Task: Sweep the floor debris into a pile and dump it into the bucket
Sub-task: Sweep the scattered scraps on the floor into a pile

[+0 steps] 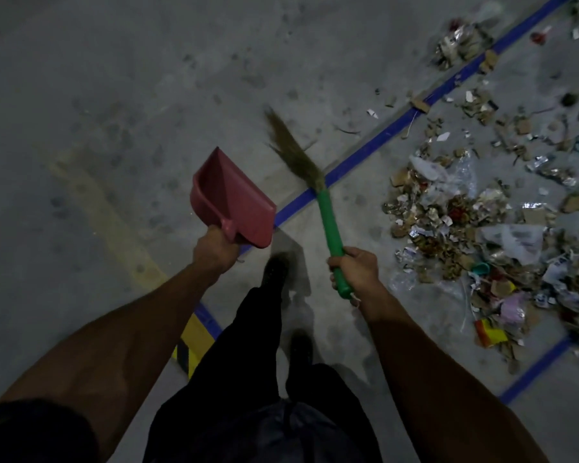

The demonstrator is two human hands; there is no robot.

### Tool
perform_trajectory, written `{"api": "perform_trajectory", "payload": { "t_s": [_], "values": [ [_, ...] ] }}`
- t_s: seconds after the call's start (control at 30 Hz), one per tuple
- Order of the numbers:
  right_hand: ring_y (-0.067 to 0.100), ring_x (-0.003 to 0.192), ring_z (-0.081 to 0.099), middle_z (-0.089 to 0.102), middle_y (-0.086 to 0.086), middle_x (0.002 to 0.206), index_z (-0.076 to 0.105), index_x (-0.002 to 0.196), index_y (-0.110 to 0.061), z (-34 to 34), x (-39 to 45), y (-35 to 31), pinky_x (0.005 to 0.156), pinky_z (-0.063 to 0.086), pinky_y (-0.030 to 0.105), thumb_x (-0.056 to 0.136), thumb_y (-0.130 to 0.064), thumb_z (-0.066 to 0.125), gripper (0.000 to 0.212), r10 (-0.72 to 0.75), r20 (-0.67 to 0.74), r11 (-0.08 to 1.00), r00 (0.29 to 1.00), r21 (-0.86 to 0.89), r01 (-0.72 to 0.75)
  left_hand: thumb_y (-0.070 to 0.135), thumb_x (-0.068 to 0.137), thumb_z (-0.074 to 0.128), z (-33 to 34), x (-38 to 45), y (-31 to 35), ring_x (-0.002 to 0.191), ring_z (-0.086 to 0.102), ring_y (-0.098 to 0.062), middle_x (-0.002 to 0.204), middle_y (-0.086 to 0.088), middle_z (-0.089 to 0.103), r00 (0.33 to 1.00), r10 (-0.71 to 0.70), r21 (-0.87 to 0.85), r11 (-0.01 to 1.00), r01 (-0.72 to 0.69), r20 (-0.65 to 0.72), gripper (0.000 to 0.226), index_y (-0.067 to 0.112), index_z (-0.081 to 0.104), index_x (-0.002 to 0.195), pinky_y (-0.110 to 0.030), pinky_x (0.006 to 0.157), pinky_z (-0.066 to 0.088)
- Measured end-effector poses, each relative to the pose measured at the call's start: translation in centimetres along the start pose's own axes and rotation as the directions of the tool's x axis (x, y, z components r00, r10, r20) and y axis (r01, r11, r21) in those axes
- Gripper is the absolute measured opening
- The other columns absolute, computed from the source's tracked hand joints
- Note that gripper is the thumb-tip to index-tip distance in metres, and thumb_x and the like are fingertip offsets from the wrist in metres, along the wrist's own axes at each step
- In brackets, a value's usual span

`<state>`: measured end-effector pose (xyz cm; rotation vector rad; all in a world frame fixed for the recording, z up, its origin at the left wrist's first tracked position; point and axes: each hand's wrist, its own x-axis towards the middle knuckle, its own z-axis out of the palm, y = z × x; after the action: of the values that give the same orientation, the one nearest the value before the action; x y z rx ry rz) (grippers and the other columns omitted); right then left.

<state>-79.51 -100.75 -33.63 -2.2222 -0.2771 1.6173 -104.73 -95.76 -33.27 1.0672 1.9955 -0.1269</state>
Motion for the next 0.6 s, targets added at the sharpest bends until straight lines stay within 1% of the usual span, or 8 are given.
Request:
{"api": "perform_trajectory", "payload": {
  "t_s": [0.07,0.1,0.13,0.23,0.3,0.4,0.5,0.6],
  "values": [
    [0.016,0.034,0.048,0.052,0.016,0.063,0.058,0.107,0.002,-1.1,1.8,-2.2,0.034,0.039,0.021,0.083,0.007,0.061,0.025,0.035,-0.013,0.989,0.999,0.145,-0.033,0.021,0.076,0.063,-0.6,1.9,1.4,0.097,0.063,-0.039,0.106,-0.022,0.065,1.000,0.001,-0.017,1.000,-0.001,0.005,0.041,0.007,0.054,0.113,-0.041,0.083,0.052],
    [0.014,0.032,0.046,0.048,0.015,0.063,0.056,0.096,0.003,-1.7,2.6,-3.2,0.033,0.037,0.019,0.085,0.007,0.057,0.012,0.052,-0.017,0.980,0.998,0.193,-0.048,0.022,0.073,0.063,-0.8,2.8,2.1,0.092,0.065,-0.038,0.102,-0.021,0.066,1.000,0.003,-0.023,1.000,-0.003,0.008,0.040,0.009,0.055,0.110,-0.042,0.081,0.054],
    [0.013,0.030,0.044,0.046,0.015,0.063,0.053,0.086,0.001,-2.4,3.4,-4.2,0.031,0.036,0.018,0.087,0.007,0.055,0.006,0.068,-0.023,0.968,0.997,0.244,-0.060,0.023,0.071,0.062,-0.9,3.5,2.8,0.088,0.066,-0.038,0.099,-0.021,0.067,1.000,0.009,-0.027,1.000,-0.009,0.013,0.040,0.010,0.056,0.108,-0.043,0.079,0.055],
    [0.011,0.029,0.044,0.047,0.011,0.059,0.049,0.078,-0.002,-4.4,5.2,-6.6,0.031,0.036,0.017,0.091,0.003,0.054,0.014,0.116,-0.073,0.924,0.991,0.375,-0.080,0.024,0.067,0.060,-1.3,4.9,4.9,0.083,0.066,-0.038,0.095,-0.019,0.067,0.998,0.045,-0.040,0.998,-0.043,0.033,0.042,0.010,0.057,0.107,-0.041,0.072,0.056],
    [0.011,0.028,0.044,0.047,0.008,0.051,0.047,0.076,-0.003,-5.2,6.1,-7.5,0.031,0.036,0.017,0.091,0.003,0.053,0.017,0.095,-0.133,0.893,0.987,0.449,-0.026,0.025,0.064,0.058,-1.4,5.5,6.1,0.085,0.066,-0.038,0.095,-0.019,0.067,0.996,0.064,-0.062,0.996,-0.060,0.058,0.044,0.010,0.059,0.106,-0.042,0.073,0.056],
    [0.012,0.032,0.045,0.047,0.009,0.057,0.051,0.088,-0.001,-4.3,5.7,-7.8,0.033,0.037,0.020,0.087,0.003,0.055,0.006,0.039,-0.250,0.876,0.967,0.474,0.087,0.025,0.062,0.057,-1.6,6.0,7.5,0.088,0.065,-0.037,0.094,-0.018,0.066,0.994,0.069,-0.082,0.995,-0.062,0.085,0.047,0.010,0.058,0.107,-0.046,0.077,0.057],
    [0.013,0.038,0.047,0.053,0.008,0.064,0.058,0.110,-0.009,-2.3,2.6,-6.6,0.037,0.041,0.022,0.086,0.005,0.059,0.028,0.002,-0.281,0.855,0.960,0.499,0.144,0.027,0.057,0.055,-1.7,6.1,8.4,0.087,0.065,-0.037,0.093,-0.016,0.066,0.992,0.077,-0.082,0.994,-0.069,0.095,0.053,0.012,0.057,0.107,-0.048,0.077,0.057],
    [0.019,0.046,0.051,0.062,0.010,0.071,0.057,0.128,-0.011,-1.1,0.7,-4.8,0.044,0.044,0.028,0.083,0.007,0.064,0.050,0.004,-0.253,0.891,0.967,0.441,0.112,0.027,0.056,0.055,-1.8,6.1,9.2,0.088,0.065,-0.038,0.094,-0.017,0.066,0.990,0.075,-0.072,0.995,-0.067,0.117,0.051,0.012,0.058,0.105,-0.049,0.078,0.057]
  ]
}}
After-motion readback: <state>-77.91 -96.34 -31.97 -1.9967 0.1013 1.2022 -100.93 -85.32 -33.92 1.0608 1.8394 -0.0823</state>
